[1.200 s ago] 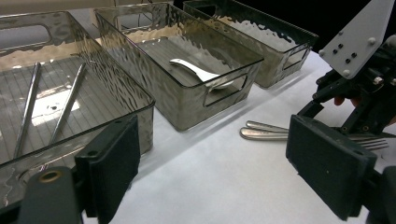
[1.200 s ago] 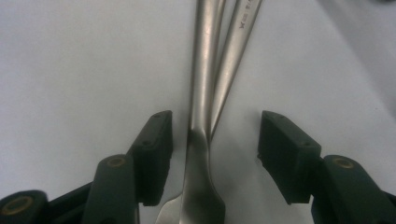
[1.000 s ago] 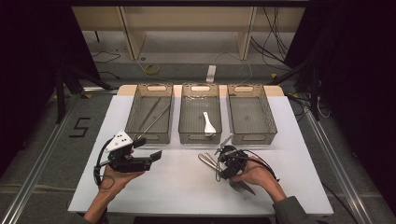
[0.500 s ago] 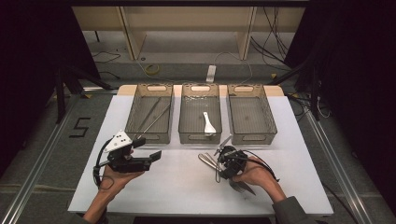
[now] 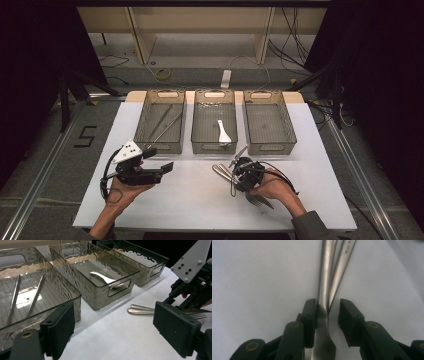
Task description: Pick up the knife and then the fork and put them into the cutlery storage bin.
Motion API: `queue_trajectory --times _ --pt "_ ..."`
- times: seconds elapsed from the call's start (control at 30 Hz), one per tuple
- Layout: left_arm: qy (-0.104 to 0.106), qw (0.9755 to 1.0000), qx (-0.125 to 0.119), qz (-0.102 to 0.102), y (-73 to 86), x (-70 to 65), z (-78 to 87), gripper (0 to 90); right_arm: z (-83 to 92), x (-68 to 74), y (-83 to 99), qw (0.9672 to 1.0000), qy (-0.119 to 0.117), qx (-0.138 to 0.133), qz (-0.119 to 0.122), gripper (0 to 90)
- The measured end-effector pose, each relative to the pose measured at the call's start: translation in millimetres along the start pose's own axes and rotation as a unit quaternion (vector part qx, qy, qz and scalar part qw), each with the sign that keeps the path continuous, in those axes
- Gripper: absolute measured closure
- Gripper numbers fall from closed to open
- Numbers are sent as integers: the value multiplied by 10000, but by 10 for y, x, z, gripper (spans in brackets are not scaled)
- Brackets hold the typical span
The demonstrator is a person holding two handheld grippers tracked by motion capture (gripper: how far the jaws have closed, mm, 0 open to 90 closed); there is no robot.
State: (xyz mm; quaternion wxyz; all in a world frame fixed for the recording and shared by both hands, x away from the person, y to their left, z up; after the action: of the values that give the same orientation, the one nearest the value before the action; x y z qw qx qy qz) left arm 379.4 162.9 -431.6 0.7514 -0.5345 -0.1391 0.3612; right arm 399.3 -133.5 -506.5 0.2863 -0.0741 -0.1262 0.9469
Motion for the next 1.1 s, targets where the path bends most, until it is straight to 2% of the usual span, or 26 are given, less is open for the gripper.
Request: queue_trajectory --times 0.37,0.57,0.73,1.1 --pt "-6 10000 -1 -5 1 0 -1 174 9 13 3 9999 -24 84 -93 777" --pt "-7 10000 3 -13 1 -2 -2 175 20 14 4 9999 -22 89 -101 797" --pt "-4 10000 6 -10 0 1 0 175 34 3 8 10000 -15 77 62 802" --pt "-10 10000 0 -14 0 0 0 175 129 -17 6 10000 3 -28 48 805"
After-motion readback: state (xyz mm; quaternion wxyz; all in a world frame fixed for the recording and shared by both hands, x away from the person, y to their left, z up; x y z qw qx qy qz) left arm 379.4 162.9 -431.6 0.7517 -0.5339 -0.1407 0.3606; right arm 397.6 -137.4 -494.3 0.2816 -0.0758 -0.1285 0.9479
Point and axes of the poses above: each handheld gripper's, and its own axes: z roughly backward along the jaws, y roughly out of its underside, x roughly to its left, the point moved 5 cm from there along -z, roughly forward along the jaws, and after that the axes turned 4 degrees about y, right-handed, at the moved point
